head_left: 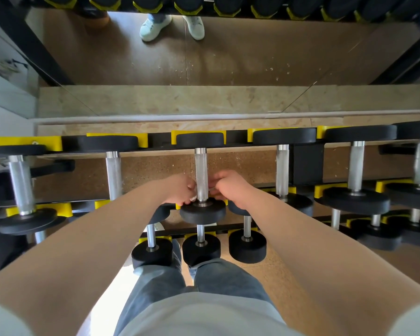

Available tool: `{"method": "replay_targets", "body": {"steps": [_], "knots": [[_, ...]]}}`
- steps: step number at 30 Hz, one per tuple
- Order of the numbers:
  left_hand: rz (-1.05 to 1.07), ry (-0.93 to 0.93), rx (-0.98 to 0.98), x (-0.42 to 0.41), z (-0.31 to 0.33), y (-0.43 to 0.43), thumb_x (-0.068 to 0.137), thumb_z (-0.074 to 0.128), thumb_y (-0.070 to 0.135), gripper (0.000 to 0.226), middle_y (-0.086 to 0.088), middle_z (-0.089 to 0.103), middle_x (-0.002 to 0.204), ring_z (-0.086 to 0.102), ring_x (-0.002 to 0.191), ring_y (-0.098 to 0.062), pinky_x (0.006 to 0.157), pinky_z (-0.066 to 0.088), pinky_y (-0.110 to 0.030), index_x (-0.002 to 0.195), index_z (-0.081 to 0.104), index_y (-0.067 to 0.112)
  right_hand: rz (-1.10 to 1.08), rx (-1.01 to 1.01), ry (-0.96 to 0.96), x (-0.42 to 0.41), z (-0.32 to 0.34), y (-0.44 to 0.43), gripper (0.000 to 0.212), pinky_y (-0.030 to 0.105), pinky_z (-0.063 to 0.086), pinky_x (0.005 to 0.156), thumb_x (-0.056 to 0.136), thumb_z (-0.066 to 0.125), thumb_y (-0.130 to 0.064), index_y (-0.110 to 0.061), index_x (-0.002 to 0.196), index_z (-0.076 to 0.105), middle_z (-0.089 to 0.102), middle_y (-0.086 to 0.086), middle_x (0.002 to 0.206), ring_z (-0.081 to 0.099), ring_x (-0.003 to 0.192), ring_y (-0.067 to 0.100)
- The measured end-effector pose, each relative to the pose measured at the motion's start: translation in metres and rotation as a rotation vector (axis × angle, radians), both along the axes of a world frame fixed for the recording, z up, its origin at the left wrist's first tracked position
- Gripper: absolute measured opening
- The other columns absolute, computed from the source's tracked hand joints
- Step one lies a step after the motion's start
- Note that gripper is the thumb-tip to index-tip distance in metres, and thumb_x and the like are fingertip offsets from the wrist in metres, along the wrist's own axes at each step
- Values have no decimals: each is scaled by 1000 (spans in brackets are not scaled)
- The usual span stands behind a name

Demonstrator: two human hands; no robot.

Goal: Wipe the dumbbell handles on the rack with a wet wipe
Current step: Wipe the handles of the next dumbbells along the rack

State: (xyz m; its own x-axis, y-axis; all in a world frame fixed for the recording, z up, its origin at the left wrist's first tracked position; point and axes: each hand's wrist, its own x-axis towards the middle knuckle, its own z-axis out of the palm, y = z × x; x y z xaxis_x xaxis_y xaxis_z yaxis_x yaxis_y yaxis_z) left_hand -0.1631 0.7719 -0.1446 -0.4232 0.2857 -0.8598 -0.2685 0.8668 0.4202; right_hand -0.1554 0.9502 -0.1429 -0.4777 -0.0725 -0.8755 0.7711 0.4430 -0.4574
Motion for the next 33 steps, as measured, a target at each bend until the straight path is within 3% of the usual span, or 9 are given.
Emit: {"method": "replay_targets", "body": {"steps": [2,7,14,16,20,22,27,29,33], "knots": [[167,-45,45,-8,2,1,97,53,2,13,-6,72,92,68,79,-17,66,57,-23,97,66,4,-22,-3,16,0,-1,1,36,34,60,87,98,46,6,-19,113,68,73,6,113,71,102,21],[1111,-32,440,-30,12,15,100,46,-10,27,-11,61,97,55,74,-15,62,48,-24,92,60,12,-107,-3,70,-3,2,8,31,30,61,80,102,51,-1,-28,96,64,72,0,104,71,96,17],[454,-95,129,11,4,5,107,43,11,22,-6,59,88,58,74,-15,62,54,-21,119,62,10,-152,4,6,-2,-1,7,29,34,59,85,102,51,-2,-25,95,67,73,4,102,71,96,20],[547,-73,153,6,5,6,107,47,9,18,-7,62,94,62,78,-15,60,56,-19,119,59,13,-146,22,0,-2,1,4,30,32,59,82,102,50,-3,-26,90,66,73,4,101,70,97,21],[1254,-4,466,-19,13,12,105,49,1,8,-10,51,86,54,71,-18,57,52,-22,102,57,5,-163,-18,-6,-7,9,0,32,30,59,75,103,42,-3,-21,97,67,74,5,104,72,96,22],[1299,9,514,-19,14,13,105,49,1,17,-8,48,79,50,68,-18,58,50,-25,92,58,5,-166,-19,-3,-7,12,-2,31,31,59,73,103,41,-4,-18,100,69,75,6,103,74,96,24],[444,83,54,26,21,9,106,47,11,28,-6,56,76,58,74,-19,70,53,-31,81,59,9,-102,29,-45,-4,16,-11,24,36,60,83,104,48,-8,-15,91,66,74,10,104,72,99,26],[342,94,-8,31,21,11,105,44,9,31,-8,57,78,58,76,-22,69,48,-29,77,56,9,13,87,-13,-1,16,-17,18,41,60,92,103,51,-6,-14,94,65,73,12,107,71,101,28],[1042,78,226,14,18,7,98,58,0,23,-14,71,108,71,88,-22,80,61,-30,118,69,2,164,125,29,-1,16,-19,19,46,60,93,102,51,-5,-13,105,68,72,15,111,71,103,31]]}}
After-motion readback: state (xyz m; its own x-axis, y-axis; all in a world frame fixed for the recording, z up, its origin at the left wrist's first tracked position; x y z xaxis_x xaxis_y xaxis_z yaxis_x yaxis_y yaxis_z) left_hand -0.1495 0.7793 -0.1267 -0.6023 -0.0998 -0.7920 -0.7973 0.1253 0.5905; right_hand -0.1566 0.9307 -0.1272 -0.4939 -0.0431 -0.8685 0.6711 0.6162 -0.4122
